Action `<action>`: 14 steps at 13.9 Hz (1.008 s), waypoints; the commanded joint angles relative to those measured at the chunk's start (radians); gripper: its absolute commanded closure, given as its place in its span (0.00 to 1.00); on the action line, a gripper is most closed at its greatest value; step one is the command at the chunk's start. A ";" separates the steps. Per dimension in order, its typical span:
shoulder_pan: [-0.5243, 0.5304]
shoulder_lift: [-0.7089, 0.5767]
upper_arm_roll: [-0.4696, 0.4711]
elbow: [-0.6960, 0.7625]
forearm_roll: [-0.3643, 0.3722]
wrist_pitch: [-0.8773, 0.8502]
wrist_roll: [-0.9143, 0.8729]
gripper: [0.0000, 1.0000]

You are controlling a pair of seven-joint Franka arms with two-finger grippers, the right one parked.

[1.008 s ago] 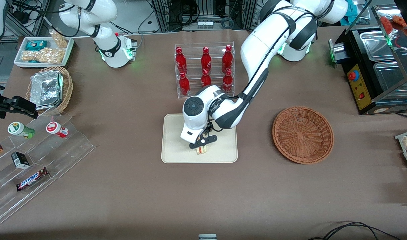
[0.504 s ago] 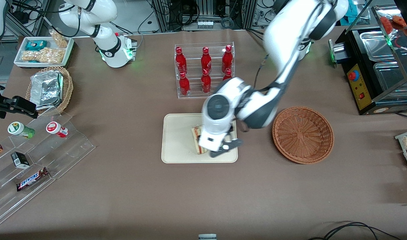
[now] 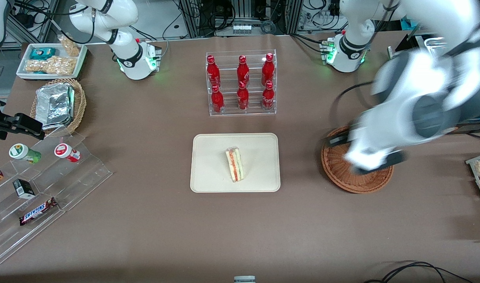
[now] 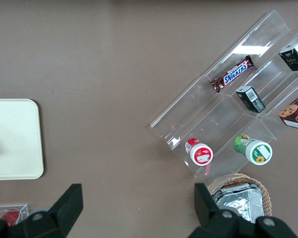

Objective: Place sandwich from basket to tray

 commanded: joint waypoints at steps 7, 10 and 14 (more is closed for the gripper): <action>0.232 -0.225 -0.014 -0.189 0.089 -0.065 0.278 0.00; 0.234 -0.327 -0.013 -0.365 0.092 0.077 0.284 0.00; 0.229 -0.316 0.001 -0.295 0.075 0.091 0.441 0.00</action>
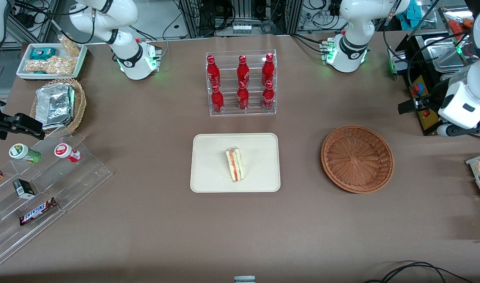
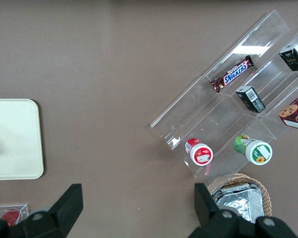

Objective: Place sandwich from basket to tray

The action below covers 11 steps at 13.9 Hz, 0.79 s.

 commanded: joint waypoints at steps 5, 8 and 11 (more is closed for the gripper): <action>-0.087 -0.124 0.039 -0.060 0.010 0.099 0.094 0.00; -0.084 -0.146 0.039 -0.048 0.019 -0.056 0.085 0.00; -0.079 -0.148 0.041 -0.021 0.017 -0.084 0.085 0.00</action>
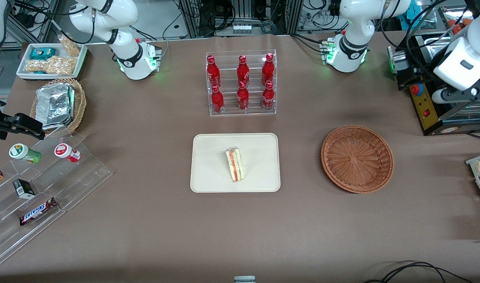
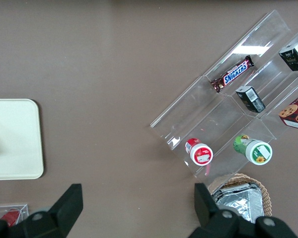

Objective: Place sandwich from basket to tray

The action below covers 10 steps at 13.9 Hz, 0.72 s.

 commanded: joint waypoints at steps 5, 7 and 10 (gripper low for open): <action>0.010 -0.014 0.007 -0.013 -0.023 0.073 -0.025 0.00; 0.002 0.005 0.005 -0.011 -0.014 0.195 -0.029 0.00; -0.001 -0.007 -0.022 -0.026 -0.023 0.216 -0.143 0.00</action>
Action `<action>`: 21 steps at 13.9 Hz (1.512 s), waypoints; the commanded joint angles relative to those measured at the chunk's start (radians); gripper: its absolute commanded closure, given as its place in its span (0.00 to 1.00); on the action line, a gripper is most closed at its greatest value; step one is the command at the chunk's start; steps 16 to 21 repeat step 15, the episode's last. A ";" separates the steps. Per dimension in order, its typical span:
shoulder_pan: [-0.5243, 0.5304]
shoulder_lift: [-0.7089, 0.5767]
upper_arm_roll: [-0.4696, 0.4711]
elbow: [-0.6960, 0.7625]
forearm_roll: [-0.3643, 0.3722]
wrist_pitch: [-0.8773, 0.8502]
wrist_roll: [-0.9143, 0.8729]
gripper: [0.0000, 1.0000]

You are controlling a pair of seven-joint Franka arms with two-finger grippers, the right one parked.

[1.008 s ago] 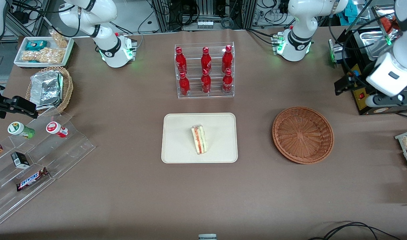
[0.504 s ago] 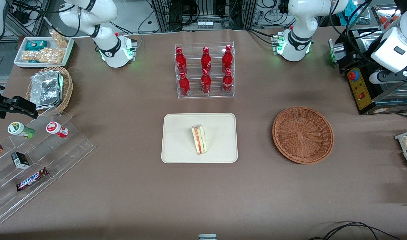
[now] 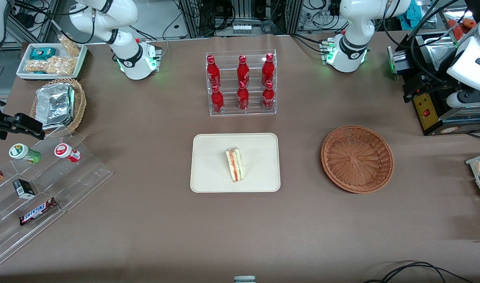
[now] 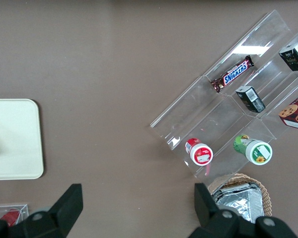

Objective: Place sandwich from basket to tray

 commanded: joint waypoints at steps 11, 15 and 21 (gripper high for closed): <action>-0.003 -0.013 -0.017 -0.003 -0.002 -0.036 -0.072 0.00; -0.005 -0.002 -0.018 0.016 0.006 -0.064 -0.076 0.00; -0.005 -0.002 -0.018 0.016 0.006 -0.064 -0.076 0.00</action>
